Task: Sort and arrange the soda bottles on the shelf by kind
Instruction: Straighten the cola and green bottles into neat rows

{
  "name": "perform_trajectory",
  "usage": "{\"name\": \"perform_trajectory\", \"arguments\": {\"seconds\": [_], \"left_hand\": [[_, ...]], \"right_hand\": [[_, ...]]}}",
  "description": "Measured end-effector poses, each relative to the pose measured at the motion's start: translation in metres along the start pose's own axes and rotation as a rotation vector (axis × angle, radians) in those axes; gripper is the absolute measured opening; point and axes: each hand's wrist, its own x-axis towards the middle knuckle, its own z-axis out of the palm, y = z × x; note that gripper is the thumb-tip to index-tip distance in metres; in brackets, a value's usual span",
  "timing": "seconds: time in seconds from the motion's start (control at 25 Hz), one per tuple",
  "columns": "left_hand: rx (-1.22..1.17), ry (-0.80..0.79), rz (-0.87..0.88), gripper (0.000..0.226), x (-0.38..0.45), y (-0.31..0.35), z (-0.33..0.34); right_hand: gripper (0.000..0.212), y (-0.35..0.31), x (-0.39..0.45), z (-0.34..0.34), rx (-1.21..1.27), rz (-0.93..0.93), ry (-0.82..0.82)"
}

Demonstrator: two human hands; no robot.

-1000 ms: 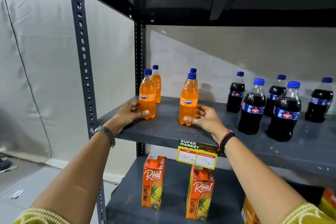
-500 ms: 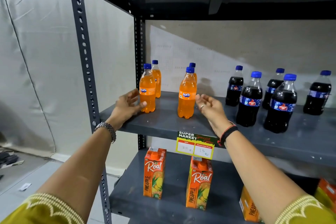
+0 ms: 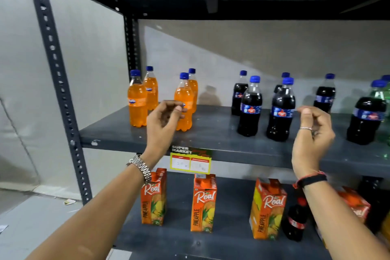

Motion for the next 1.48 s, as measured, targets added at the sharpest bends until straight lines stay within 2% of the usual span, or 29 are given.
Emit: {"name": "perform_trajectory", "arguments": {"seconds": [0.04,0.12,0.2,0.24,0.32,0.36,0.56,0.64,0.8,1.24,1.48], "left_hand": [[-0.021,-0.049,-0.032,0.013,-0.001,0.004,0.022],[-0.057,-0.127,-0.158,0.02,0.001,0.003,0.072],[-0.063,-0.189,-0.322,0.043,0.007,-0.003,0.114],[-0.047,-0.221,-0.401,0.06,0.01,-0.006,0.134],[0.015,-0.266,-0.528,0.087,0.011,-0.012,0.159],[0.029,-0.268,-0.568,0.094,0.011,-0.014,0.165],[0.125,-0.34,-0.583,0.11,0.016,-0.035,0.168],[0.133,-0.341,-0.572,0.107,0.014,-0.032,0.168],[0.134,-0.345,-0.556,0.075,0.01,-0.023,0.172],[0.15,-0.318,-0.518,0.061,0.003,-0.014,0.175],[0.14,-0.326,-0.493,0.058,0.004,-0.016,0.175]], "right_hand": [[0.012,0.006,0.007,-0.009,-0.088,-0.026,-0.023],[0.036,0.02,0.025,-0.023,-0.275,0.035,-0.143],[0.066,0.029,0.038,-0.023,-0.367,0.246,-0.365],[0.074,0.03,0.045,-0.023,-0.391,0.33,-0.485],[0.074,0.033,0.053,-0.017,-0.421,0.379,-0.657],[0.071,0.033,0.057,-0.014,-0.414,0.382,-0.7],[0.07,0.054,0.08,-0.021,-0.292,0.504,-0.813],[0.072,0.062,0.092,-0.036,-0.286,0.535,-0.836],[0.06,0.065,0.11,-0.063,-0.191,0.551,-0.824],[0.056,0.077,0.118,-0.074,-0.09,0.665,-0.821],[0.059,0.083,0.119,-0.074,-0.098,0.665,-0.833]]}}
